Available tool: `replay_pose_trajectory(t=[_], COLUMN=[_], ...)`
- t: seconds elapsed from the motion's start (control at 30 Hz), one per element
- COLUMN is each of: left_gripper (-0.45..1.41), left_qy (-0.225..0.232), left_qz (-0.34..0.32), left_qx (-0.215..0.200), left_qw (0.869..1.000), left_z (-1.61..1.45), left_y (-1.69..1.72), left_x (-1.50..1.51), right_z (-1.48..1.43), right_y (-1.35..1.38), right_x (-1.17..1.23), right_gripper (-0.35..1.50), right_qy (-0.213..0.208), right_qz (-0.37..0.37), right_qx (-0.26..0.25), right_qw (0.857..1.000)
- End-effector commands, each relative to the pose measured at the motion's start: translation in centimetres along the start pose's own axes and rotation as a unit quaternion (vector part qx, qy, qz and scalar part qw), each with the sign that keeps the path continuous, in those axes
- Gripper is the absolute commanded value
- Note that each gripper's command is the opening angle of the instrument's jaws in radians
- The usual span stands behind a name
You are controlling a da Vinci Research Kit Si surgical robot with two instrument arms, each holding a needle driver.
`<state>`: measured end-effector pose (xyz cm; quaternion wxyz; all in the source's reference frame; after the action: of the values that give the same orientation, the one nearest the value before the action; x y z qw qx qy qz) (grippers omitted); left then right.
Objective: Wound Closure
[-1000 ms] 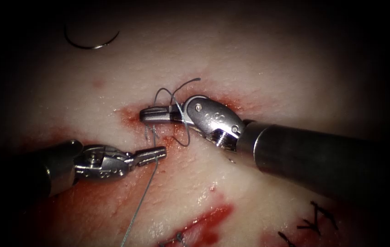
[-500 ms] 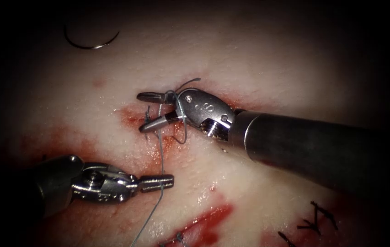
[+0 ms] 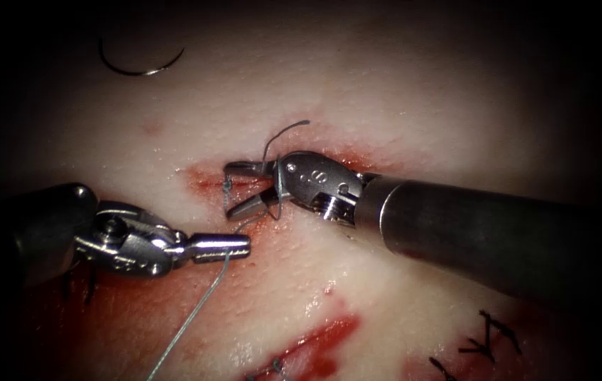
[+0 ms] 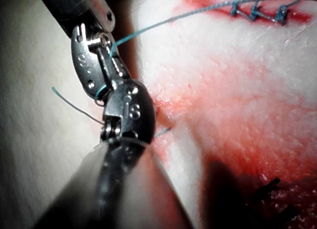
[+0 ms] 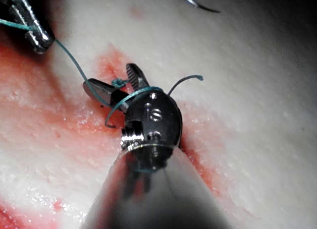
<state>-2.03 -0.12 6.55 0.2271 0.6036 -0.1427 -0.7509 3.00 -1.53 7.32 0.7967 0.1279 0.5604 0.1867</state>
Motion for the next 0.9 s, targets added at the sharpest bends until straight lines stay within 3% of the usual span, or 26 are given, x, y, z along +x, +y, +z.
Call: replay_pose_trajectory(t=[0.03,0.23,0.33,0.57,0.73,0.9], left_gripper=[-0.45,-0.45,-0.45,-0.45,-0.45,-0.45], left_qy=[0.005,-0.008,-0.015,-0.014,0.003,0.028], left_qz=[0.003,0.009,0.008,0.010,0.004,-0.008], left_qx=[0.000,0.035,0.037,0.043,0.043,0.033], left_qw=[1.000,0.999,0.999,0.999,0.999,0.999], left_z=[0.05,-0.03,-0.02,0.00,0.03,0.09], left_y=[-0.09,-0.30,-0.34,-0.43,-0.41,-0.26], left_x=[-0.09,-0.29,-0.47,-0.91,-1.24,-1.51], right_z=[0.08,0.02,0.03,0.10,0.11,0.06], right_y=[0.03,-0.02,-0.05,-0.16,-0.20,-0.18], right_x=[0.00,-0.04,-0.06,-0.19,-0.25,-0.24], right_gripper=[1.28,1.28,1.20,1.20,1.18,1.18], right_qy=[0.000,0.003,0.008,0.013,0.043,0.107], right_qz=[-0.002,-0.004,-0.002,0.017,0.037,0.068], right_qx=[0.008,0.050,0.075,0.142,0.168,0.201], right_qw=[1.000,0.999,0.997,0.990,0.984,0.971])
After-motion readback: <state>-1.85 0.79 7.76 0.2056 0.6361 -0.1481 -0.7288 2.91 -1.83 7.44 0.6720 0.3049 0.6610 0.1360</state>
